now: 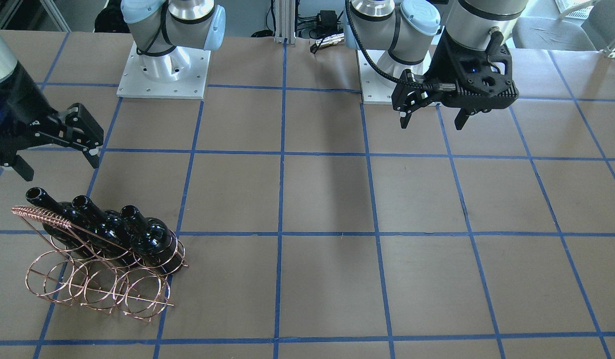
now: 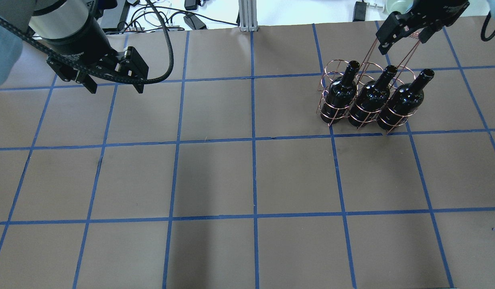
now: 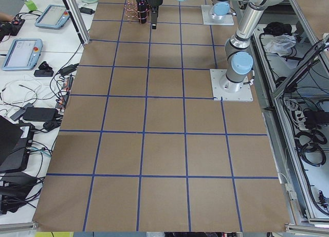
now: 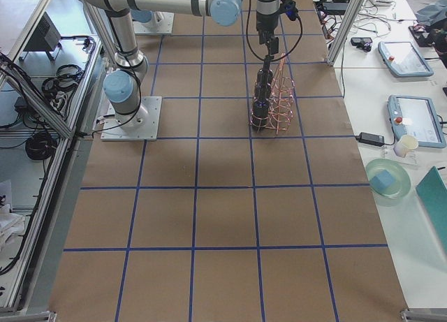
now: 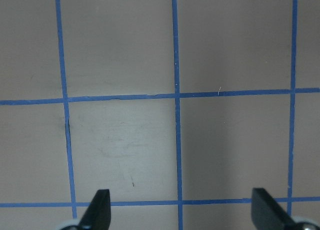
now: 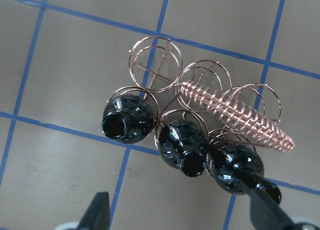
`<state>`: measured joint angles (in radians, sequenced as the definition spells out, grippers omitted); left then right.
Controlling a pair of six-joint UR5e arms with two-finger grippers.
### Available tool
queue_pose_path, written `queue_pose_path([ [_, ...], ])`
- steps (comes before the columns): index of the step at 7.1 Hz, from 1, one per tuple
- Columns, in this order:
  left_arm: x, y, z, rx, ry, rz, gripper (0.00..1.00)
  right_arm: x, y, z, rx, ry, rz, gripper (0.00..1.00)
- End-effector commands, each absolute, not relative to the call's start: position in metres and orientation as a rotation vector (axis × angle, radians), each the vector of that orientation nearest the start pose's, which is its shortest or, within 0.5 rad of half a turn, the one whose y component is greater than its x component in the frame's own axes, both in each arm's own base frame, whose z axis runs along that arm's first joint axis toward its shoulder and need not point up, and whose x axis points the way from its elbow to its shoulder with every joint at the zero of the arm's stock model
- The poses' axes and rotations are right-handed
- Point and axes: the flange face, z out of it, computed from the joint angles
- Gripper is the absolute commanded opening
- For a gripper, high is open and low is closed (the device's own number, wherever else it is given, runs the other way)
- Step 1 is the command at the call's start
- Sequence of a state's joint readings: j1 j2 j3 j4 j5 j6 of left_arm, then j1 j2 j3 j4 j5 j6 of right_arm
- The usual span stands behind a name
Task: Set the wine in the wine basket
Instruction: 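Open the right gripper and raise it away from the rack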
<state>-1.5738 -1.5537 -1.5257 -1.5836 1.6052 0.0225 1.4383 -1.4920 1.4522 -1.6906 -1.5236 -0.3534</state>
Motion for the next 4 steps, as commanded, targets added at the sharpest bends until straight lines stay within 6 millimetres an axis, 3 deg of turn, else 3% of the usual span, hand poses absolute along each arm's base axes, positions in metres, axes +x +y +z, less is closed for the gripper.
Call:
queue_pose_path([
  [1, -0.133, -0.486, 0.521, 0.042, 3.110, -0.090, 1.00, 0.142, -0.507, 0.561, -0.151, 3.099, -0.359, 1.00],
  [2, -0.132, -0.486, 0.522, 0.039, 3.107, -0.100, 1.00, 0.169, -0.490, 0.567, -0.057, 3.086, -0.347, 1.00],
  [3, -0.129, -0.490, 0.519, 0.031, 3.098, -0.094, 1.00, 0.180, -0.486, 0.558, -0.011, 3.085, -0.293, 1.00],
  [4, -0.124, -0.492, 0.518, 0.017, 3.095, -0.091, 1.00, 0.180, -0.487, 0.557, -0.003, 3.088, -0.290, 1.00],
])
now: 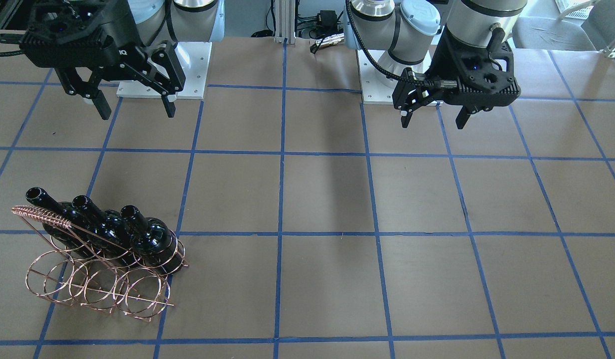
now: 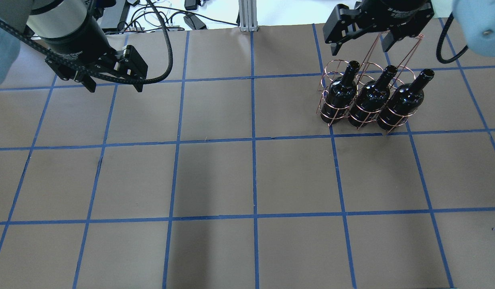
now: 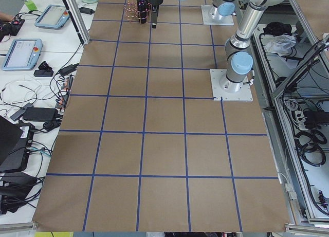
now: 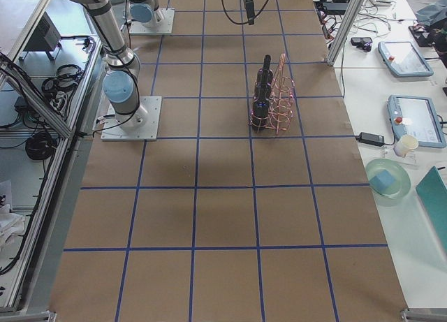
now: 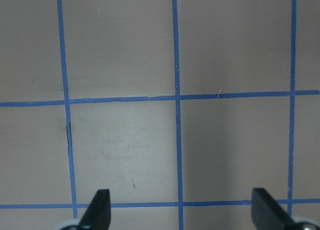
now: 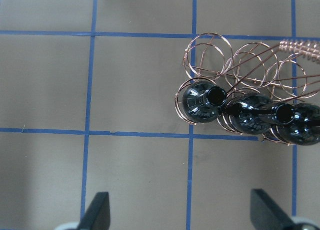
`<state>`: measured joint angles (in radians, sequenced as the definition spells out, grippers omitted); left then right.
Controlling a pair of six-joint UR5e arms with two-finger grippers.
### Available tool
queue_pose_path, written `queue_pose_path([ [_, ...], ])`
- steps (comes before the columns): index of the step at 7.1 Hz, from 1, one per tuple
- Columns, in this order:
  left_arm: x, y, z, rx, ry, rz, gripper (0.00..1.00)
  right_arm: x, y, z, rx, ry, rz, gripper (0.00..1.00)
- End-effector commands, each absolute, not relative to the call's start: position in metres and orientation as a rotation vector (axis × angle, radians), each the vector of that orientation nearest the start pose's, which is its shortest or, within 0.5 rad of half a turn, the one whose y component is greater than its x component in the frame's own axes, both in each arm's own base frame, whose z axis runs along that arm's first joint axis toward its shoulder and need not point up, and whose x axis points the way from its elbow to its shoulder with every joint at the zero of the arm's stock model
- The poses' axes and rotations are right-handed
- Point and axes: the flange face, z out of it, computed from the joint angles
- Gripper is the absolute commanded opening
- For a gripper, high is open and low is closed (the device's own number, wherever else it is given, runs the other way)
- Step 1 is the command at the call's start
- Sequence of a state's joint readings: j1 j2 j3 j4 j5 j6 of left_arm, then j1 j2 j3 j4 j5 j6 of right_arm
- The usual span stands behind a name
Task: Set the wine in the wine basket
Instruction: 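Open the right gripper and raise it away from the rack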
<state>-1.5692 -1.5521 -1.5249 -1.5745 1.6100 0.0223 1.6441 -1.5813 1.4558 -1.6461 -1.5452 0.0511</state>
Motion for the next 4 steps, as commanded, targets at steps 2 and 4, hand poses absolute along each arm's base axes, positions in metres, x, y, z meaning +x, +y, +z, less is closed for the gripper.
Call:
queue_pose_path([
  [2, -0.1238, -0.4917, 0.5174, 0.015, 3.096, -0.089, 1.00, 0.1794, -0.4829, 0.5529, -0.006, 3.089, -0.274, 1.00],
  [4, -0.1242, -0.4917, 0.5174, 0.015, 3.101, -0.089, 1.00, 0.1790, -0.4811, 0.5530, -0.003, 3.090, -0.276, 1.00],
])
